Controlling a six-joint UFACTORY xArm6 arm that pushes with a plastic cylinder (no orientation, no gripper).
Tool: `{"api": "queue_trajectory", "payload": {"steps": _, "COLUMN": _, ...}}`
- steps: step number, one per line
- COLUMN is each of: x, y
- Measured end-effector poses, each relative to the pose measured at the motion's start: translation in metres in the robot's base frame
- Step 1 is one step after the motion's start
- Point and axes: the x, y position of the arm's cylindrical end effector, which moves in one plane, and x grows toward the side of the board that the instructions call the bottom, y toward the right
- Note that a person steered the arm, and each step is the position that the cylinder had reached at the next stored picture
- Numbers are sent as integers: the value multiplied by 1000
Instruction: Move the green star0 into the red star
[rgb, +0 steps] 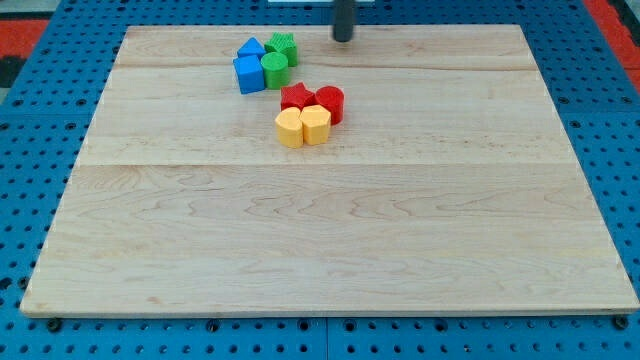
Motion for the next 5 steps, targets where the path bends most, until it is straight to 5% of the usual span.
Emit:
{"api": "queue_trajectory", "payload": {"steps": 1, "x": 28, "y": -60}}
{"api": "queue_trajectory", "payload": {"steps": 3, "x": 118, "y": -92}}
{"api": "queue_trajectory", "payload": {"steps": 5, "x": 105, "y": -108}}
